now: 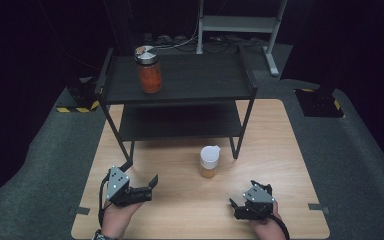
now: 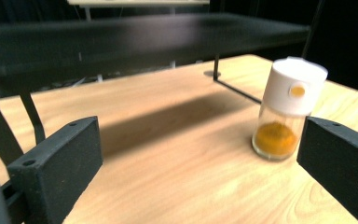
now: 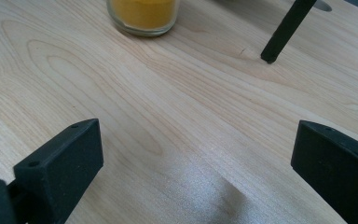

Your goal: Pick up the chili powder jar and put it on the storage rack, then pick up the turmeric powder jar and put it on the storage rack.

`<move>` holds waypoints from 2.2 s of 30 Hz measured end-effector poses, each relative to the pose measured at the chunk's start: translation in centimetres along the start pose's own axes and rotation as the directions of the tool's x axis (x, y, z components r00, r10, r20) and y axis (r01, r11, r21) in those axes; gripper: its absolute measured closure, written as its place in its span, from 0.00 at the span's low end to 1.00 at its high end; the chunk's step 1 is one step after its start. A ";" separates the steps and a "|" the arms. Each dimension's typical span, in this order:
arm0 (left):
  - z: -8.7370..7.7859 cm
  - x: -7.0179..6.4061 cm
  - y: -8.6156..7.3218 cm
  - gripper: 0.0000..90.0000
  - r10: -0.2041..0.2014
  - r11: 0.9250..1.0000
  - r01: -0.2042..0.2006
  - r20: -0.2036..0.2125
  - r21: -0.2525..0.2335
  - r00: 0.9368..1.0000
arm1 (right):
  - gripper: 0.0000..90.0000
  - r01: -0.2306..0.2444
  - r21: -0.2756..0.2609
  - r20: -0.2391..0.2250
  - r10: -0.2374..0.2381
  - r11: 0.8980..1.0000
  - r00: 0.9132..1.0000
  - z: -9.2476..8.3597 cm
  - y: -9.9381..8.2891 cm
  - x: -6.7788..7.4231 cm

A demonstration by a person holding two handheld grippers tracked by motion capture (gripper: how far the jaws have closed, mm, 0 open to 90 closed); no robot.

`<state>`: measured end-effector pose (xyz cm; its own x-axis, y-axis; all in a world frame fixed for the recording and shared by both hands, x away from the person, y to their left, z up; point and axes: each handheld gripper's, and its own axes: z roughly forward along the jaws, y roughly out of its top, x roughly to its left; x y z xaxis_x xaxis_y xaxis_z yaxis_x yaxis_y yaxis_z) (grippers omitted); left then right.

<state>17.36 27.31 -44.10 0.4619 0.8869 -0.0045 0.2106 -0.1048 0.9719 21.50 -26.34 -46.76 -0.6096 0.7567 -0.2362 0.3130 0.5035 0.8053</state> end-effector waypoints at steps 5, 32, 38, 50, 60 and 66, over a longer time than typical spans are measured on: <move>0.2 0.0 -1.2 0.00 0.017 0.998 -0.017 -0.005 0.057 1.000 | 0.02 -0.002 0.002 0.001 0.002 1.000 1.000 0.0 0.0 0.0; 2.0 0.0 -3.0 0.01 0.083 0.961 -0.071 -0.035 0.267 0.996 | 0.02 0.004 0.004 0.019 -0.004 1.000 1.000 0.0 0.0 0.4; 2.1 -0.7 -2.9 0.01 0.137 0.952 -0.124 -0.028 0.279 0.990 | 0.02 0.015 0.001 0.015 -0.015 1.000 1.000 -0.1 0.0 0.4; 2.2 -1.0 -2.7 0.01 0.176 0.941 -0.166 -0.007 0.295 0.984 | 0.01 0.002 -0.007 0.007 -0.002 1.000 1.000 -0.1 -0.2 0.2; 2.1 -0.9 -2.8 0.01 0.176 0.942 -0.168 -0.001 0.291 0.984 | 0.01 -0.010 -0.033 0.003 0.010 0.999 1.000 -0.3 -0.1 0.3; 1.7 -0.8 -2.9 0.01 0.168 0.944 -0.163 0.007 0.287 0.986 | 0.01 -0.038 -0.088 -0.002 0.038 0.995 0.999 -1.1 0.4 0.6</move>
<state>17.83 26.17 -47.34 0.4965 0.8537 0.1571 0.3707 -0.3721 0.8510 20.46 -26.17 -45.93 -0.5991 0.7741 -0.2044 0.2708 0.4362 0.8581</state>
